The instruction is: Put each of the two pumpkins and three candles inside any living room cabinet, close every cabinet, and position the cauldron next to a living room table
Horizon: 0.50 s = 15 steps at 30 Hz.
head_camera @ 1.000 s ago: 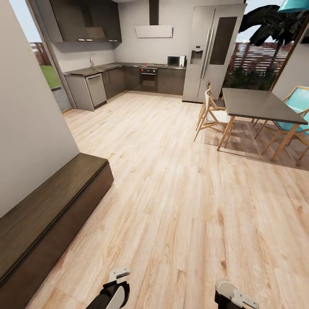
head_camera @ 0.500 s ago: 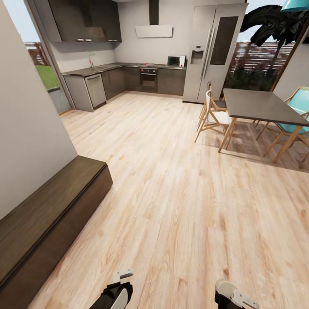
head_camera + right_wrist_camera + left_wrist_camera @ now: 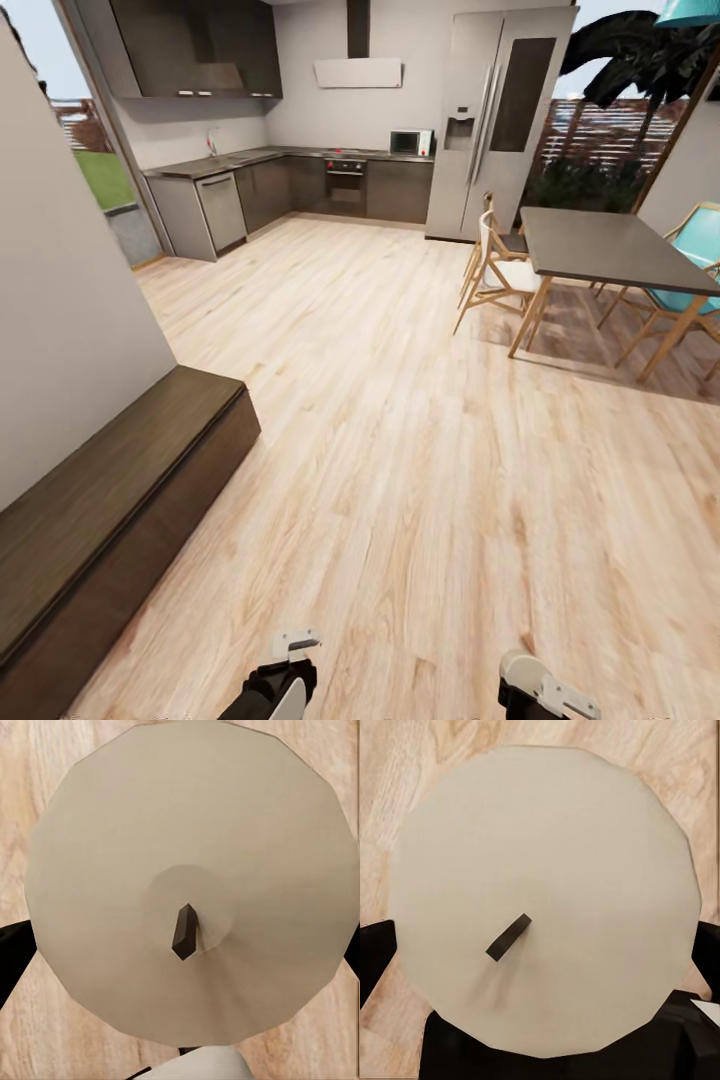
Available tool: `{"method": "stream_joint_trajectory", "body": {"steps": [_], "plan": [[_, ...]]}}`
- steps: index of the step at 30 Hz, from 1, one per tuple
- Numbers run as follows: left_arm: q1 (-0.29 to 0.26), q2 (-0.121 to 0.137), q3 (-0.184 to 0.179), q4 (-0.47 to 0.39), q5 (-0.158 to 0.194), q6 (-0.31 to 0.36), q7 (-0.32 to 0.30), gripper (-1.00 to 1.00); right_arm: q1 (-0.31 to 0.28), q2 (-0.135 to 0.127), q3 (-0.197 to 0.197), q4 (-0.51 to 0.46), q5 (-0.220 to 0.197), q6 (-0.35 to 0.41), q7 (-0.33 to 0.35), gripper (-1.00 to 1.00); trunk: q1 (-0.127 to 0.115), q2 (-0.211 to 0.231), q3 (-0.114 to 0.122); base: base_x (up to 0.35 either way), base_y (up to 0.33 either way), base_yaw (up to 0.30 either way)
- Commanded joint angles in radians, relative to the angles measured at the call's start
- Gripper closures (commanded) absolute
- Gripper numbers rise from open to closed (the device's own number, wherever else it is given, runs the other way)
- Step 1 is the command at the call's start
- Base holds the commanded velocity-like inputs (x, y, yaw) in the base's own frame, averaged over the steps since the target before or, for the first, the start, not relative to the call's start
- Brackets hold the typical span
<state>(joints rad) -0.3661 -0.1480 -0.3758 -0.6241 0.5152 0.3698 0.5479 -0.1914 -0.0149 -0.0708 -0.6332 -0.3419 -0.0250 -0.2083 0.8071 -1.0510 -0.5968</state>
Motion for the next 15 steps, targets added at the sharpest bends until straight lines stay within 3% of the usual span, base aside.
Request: {"method": "stream_joint_trajectory", "body": {"steps": [1,12,15], "plan": [[-0.001,0.001,-0.005,-0.002,0.008,0.003,0.009,1.00,0.000,0.000,0.003,0.000,-0.011,-0.003,-0.004,1.00,0.000,-0.001,-0.001,-0.145,-0.218,0.000],[-0.001,0.001,-0.007,-0.002,0.008,0.003,0.009,1.00,0.000,-0.002,0.001,0.000,-0.011,-0.008,-0.004,1.00,0.000,-0.001,-0.001,-0.024,-0.036,0.000],[-0.001,0.001,-0.006,-0.003,0.009,0.004,0.009,1.00,0.000,-0.003,0.000,0.000,-0.011,-0.009,-0.004,1.00,-0.012,0.020,0.009,0.000,0.000,0.000]]}}
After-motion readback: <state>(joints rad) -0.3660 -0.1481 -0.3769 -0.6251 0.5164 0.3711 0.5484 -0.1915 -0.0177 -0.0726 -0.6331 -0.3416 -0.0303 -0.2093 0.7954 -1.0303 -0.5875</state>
